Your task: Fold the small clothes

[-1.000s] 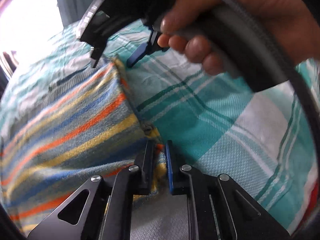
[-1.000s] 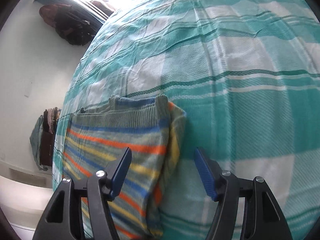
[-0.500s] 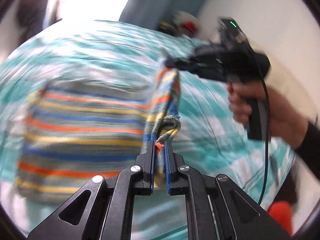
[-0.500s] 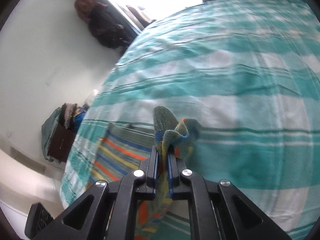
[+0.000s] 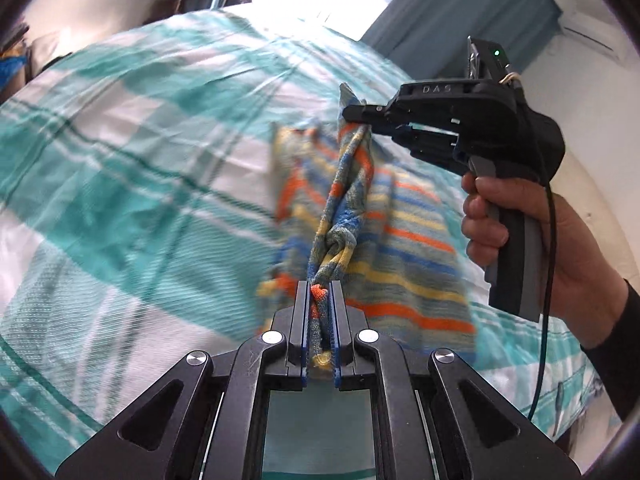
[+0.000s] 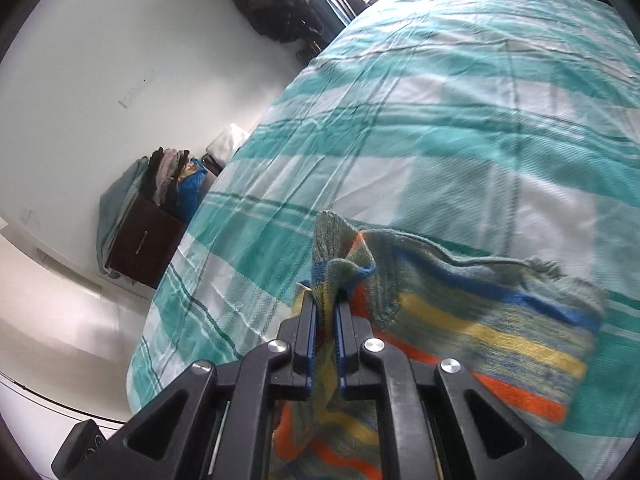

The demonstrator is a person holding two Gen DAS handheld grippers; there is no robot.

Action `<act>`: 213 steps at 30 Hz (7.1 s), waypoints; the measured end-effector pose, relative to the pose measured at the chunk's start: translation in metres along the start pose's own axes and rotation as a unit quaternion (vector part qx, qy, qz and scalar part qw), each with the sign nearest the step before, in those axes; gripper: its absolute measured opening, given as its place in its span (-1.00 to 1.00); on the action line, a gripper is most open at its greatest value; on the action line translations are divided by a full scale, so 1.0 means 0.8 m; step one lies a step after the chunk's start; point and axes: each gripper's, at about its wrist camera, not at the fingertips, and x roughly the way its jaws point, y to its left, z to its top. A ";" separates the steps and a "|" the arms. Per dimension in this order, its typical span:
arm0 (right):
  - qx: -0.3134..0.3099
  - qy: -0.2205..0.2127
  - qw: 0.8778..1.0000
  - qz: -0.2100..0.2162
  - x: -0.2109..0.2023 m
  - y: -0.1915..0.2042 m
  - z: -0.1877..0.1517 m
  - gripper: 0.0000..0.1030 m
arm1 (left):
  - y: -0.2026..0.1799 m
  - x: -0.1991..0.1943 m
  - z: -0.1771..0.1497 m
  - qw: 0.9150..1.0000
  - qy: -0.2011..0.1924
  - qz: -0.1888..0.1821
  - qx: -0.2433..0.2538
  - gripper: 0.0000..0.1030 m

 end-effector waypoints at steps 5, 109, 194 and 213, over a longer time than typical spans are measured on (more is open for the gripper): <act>0.040 -0.002 0.998 0.048 0.000 -0.011 -0.006 0.01 | 0.029 -0.003 0.002 0.998 0.021 0.035 -0.052 0.04; -0.039 -0.086 0.925 -0.368 -0.258 0.097 -0.287 0.67 | -0.086 -0.122 -0.023 0.939 -0.044 0.291 0.180 0.89; -0.058 -0.075 0.952 -0.292 -0.320 0.220 -0.344 1.00 | -0.135 -0.271 -0.107 0.960 -0.018 0.242 0.138 0.99; -0.052 -0.072 0.950 -0.299 -0.342 0.239 -0.353 1.00 | -0.152 -0.292 -0.099 0.961 -0.036 0.246 0.125 0.99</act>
